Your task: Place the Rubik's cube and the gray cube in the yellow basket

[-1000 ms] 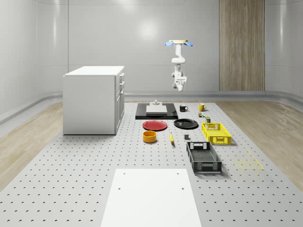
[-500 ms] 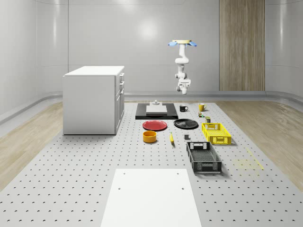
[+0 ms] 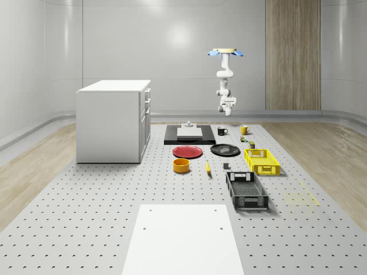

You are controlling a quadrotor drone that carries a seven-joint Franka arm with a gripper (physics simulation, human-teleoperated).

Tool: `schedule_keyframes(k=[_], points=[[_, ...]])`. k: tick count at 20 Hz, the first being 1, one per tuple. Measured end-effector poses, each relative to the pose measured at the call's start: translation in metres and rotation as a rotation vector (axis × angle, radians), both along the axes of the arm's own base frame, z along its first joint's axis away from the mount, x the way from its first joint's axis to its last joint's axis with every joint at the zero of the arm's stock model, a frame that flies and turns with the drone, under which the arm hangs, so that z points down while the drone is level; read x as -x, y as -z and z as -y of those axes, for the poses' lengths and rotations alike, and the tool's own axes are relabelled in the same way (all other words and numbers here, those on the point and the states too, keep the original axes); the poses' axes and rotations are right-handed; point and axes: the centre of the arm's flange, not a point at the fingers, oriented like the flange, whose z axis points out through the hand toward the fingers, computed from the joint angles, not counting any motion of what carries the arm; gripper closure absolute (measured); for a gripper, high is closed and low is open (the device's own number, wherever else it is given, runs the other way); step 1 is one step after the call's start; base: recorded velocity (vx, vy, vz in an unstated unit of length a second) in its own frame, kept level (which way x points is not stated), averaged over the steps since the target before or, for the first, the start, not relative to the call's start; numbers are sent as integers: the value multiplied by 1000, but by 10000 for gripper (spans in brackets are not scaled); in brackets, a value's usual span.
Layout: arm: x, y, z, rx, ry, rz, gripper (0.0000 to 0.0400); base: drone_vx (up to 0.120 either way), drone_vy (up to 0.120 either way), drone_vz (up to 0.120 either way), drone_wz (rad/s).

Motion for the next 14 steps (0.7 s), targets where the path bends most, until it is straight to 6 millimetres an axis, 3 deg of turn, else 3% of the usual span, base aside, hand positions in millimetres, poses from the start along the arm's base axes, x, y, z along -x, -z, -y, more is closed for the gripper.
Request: schedule_keyframes(k=[14], points=[[1, 0, 0, 4, 0, 11, 0, 120, 120, 0, 0]])
